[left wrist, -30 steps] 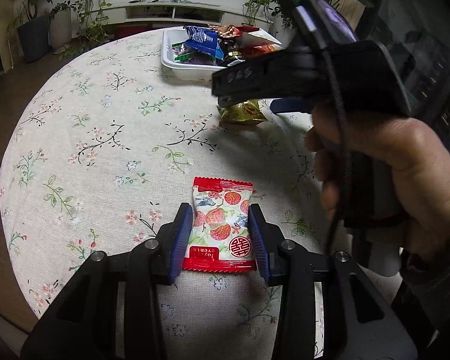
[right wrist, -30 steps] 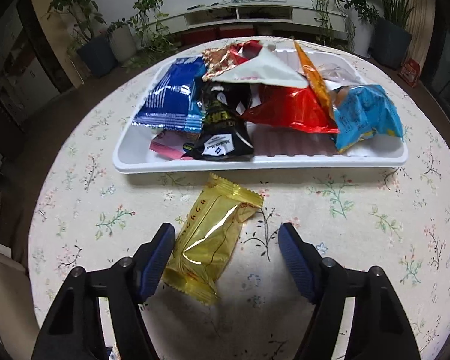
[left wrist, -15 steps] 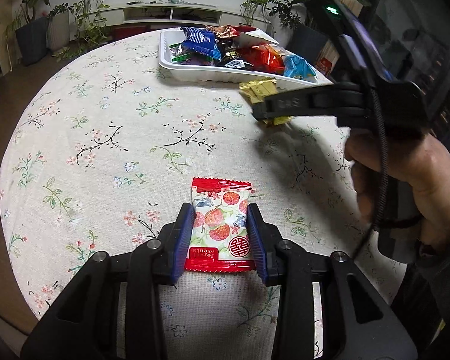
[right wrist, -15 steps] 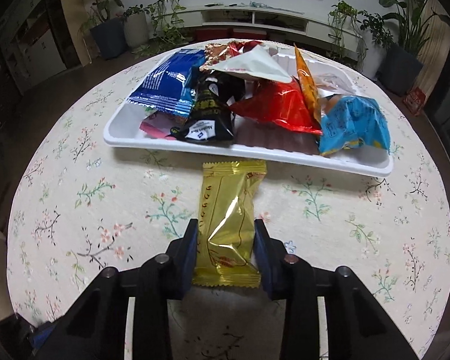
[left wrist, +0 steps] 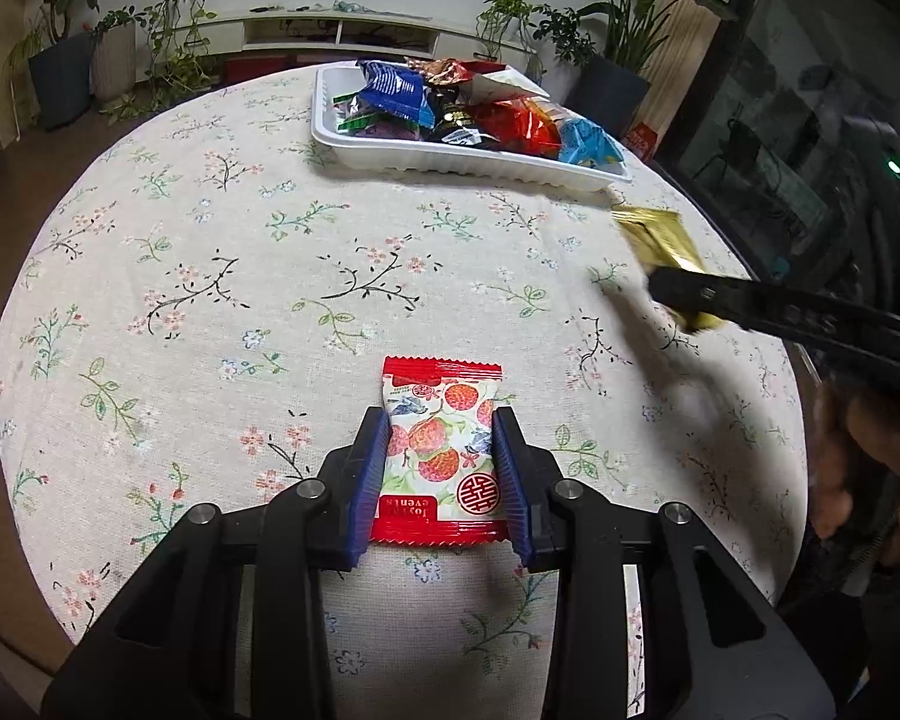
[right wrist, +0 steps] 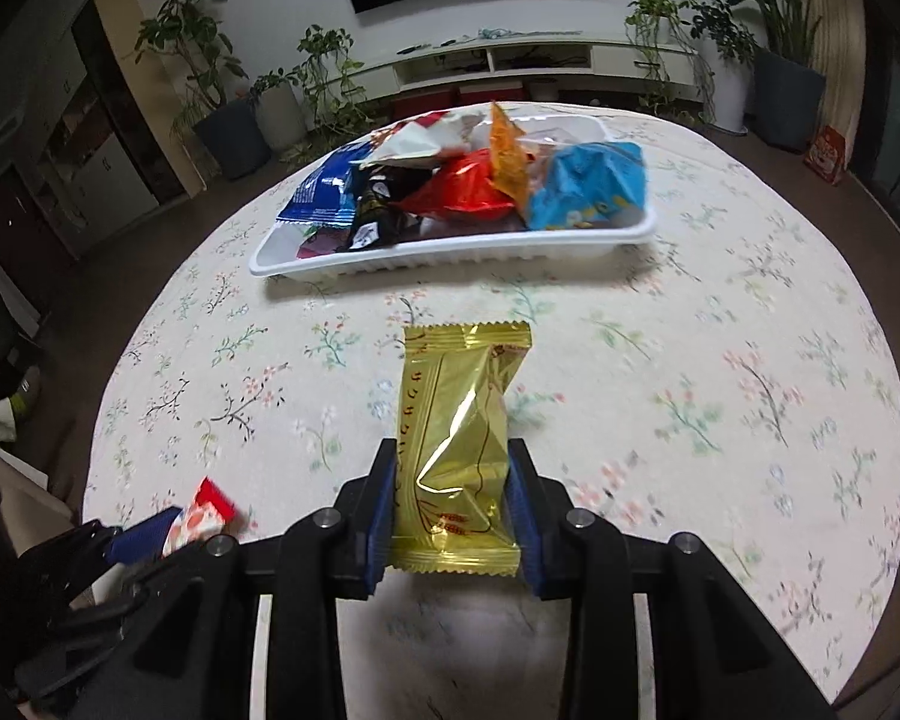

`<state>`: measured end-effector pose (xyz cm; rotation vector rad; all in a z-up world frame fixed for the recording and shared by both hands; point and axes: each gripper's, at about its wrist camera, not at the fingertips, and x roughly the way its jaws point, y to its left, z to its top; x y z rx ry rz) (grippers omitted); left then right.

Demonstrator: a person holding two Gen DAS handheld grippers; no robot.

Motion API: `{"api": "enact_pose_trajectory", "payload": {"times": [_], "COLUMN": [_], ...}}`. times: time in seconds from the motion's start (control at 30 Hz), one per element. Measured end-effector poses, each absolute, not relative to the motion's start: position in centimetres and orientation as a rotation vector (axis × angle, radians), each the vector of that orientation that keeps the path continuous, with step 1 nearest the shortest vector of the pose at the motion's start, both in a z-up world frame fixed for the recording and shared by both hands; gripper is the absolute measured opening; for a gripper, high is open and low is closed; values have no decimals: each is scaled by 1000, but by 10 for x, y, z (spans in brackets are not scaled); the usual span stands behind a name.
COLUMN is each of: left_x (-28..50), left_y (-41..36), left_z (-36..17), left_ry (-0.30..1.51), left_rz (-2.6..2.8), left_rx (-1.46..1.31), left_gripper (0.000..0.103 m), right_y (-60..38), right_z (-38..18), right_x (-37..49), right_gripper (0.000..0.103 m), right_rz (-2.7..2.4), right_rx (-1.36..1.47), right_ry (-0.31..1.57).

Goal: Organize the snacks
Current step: 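Carry both packets over the white tray and open both tools to drop them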

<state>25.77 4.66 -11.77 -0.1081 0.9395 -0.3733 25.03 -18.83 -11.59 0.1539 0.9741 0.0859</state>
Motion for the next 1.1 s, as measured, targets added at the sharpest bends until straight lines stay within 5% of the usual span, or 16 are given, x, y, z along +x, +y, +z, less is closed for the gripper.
{"api": "enact_pose_trajectory", "payload": {"times": [0.57,1.1], "left_x": [250,413], "left_y": [33,26], "left_z": [-64,42], "left_ry": [850,688], "left_rz": [-412,-383], "left_rx": [-91,-138], "left_gripper": [33,33], "right_y": [-238,-243], "right_z": [-67,16], "right_x": [201,315], "right_gripper": [37,37], "right_rz": [48,100], "right_rx": [205,146], "right_ry": [855,724]}}
